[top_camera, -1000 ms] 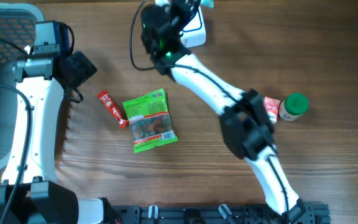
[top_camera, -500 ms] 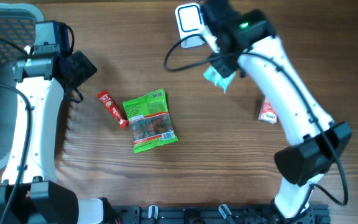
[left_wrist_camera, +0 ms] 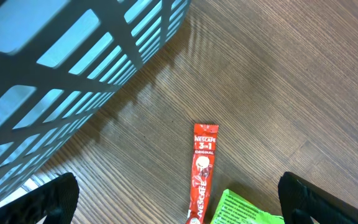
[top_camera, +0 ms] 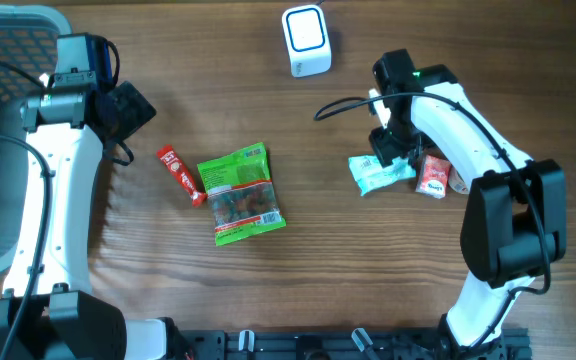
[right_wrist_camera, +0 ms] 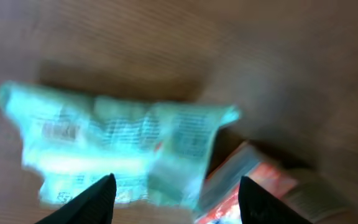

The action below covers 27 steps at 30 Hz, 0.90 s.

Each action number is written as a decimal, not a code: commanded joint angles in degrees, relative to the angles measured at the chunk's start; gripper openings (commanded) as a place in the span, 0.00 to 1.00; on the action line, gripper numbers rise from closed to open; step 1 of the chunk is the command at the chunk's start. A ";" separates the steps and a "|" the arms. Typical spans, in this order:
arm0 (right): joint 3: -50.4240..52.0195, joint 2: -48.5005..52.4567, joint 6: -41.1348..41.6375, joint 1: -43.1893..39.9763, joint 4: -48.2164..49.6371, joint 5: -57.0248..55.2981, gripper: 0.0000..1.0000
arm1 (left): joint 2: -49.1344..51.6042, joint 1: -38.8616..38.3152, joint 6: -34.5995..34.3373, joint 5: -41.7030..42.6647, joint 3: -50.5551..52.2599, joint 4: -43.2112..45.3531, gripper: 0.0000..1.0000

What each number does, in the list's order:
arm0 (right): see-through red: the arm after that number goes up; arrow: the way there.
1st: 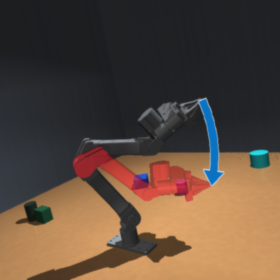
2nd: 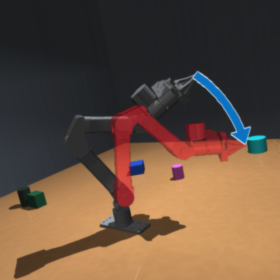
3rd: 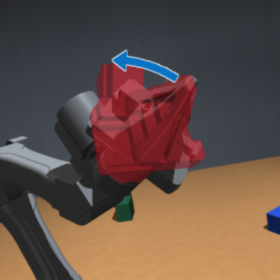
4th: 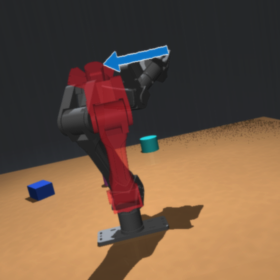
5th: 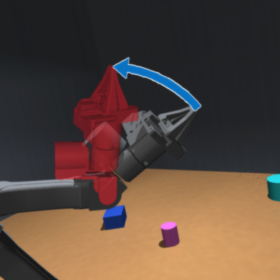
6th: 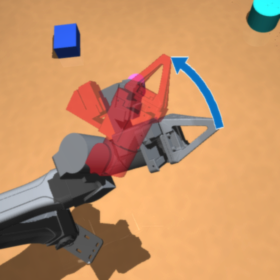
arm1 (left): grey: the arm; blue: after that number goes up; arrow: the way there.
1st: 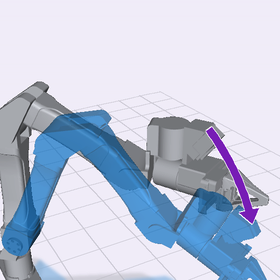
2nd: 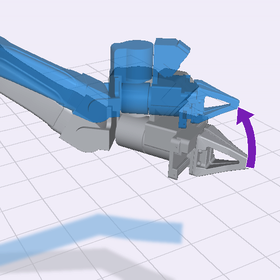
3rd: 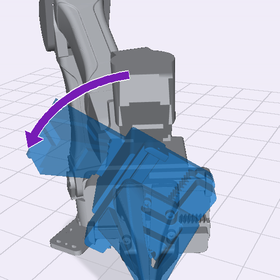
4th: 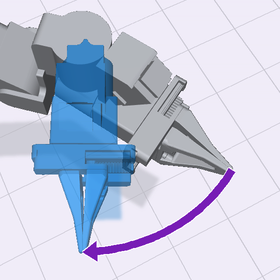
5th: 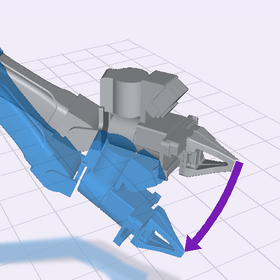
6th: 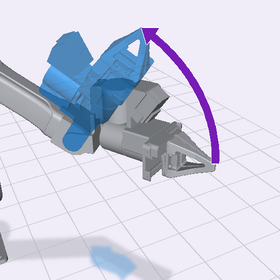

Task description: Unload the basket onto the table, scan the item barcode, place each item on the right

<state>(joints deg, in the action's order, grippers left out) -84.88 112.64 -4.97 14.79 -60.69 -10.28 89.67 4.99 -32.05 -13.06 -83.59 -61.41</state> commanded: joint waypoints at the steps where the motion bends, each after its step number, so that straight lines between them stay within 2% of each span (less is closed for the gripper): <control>1: -0.39 -0.37 9.81 0.02 4.00 2.05 0.63 | -0.31 0.55 0.28 -0.94 -0.79 0.13 1.00; 3: -0.39 -0.37 11.85 0.15 7.04 13.25 0.59 | -0.31 0.52 0.28 -0.94 -0.79 0.13 1.00; 5: -0.20 -0.35 16.39 0.17 10.10 22.29 0.41 | -0.31 0.52 0.28 -0.94 -0.79 0.13 1.00; 7: -0.02 -0.35 24.41 0.44 10.84 22.91 0.22 | -0.31 0.52 0.28 -0.94 -0.79 0.13 1.00; 8: 0.55 -0.35 26.62 1.20 11.74 19.74 0.13 | -0.31 0.52 0.28 -0.94 -0.79 0.13 1.00; 11: 3.02 -0.35 29.77 2.97 14.53 14.08 0.09 | -0.31 0.52 0.28 -0.94 -0.79 0.13 1.00; 15: 8.55 -0.35 31.85 4.92 15.91 8.92 0.11 | -0.31 0.52 0.28 -0.94 -0.79 0.13 1.00; 25: 9.86 -0.35 23.47 4.59 -0.28 1.09 0.11 | -0.31 0.55 0.28 -0.94 -0.79 0.13 1.00; 27: 9.84 -0.37 22.82 4.59 -1.42 1.36 0.09 | -0.31 0.55 0.28 -0.94 -0.79 0.13 1.00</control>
<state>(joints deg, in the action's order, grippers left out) -75.44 112.60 20.71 19.66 -60.86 -6.04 89.67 4.99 -32.05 -13.06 -83.59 -61.41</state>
